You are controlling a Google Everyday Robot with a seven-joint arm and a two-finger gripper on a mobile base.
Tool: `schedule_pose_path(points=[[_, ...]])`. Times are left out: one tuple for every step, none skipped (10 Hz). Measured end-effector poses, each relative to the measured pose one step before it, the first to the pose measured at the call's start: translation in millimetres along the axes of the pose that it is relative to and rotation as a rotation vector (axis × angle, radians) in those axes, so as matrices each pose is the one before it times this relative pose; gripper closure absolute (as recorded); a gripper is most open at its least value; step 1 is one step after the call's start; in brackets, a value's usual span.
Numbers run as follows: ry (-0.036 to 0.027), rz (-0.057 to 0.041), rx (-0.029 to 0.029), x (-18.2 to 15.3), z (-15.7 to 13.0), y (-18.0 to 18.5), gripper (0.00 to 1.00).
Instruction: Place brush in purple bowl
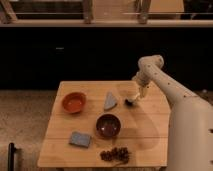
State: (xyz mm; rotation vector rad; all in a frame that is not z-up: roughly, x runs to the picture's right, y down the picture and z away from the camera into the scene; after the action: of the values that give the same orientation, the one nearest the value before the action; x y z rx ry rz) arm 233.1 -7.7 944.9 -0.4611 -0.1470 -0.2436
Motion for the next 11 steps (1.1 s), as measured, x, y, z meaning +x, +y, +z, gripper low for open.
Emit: schedule_pose_path(points=[[-0.01107,0.00412,0.00263,2.37,3.97,1.15,0.20],[-0.01208,0.00457,0.00568,1.49,2.97,-0.21,0.20],[-0.00989,0.00260,0.00169,0.53,4.02,0.61,0.20],[-0.01219,0.00392,0.00275,0.83,3.90,0.19,0.20],[-0.00757,0.00356,-0.00131,1.47,4.59,1.61,0.20],[-0.00805,0.00448,0.00001,1.97,4.07,1.16,0.20],[-0.00633,0.00267,-0.00103,0.81,2.71,0.83,0.20],[-0.00693,0.00349,-0.00100,1.41,3.15,1.18,0.20],[-0.00490,0.00530,-0.00191,2.65,2.45,1.71,0.20],[-0.00286,0.00461,-0.00197,2.13,1.92,1.45,0.20],[-0.00294,0.00678,-0.00097,3.14,2.04,1.39,0.20]])
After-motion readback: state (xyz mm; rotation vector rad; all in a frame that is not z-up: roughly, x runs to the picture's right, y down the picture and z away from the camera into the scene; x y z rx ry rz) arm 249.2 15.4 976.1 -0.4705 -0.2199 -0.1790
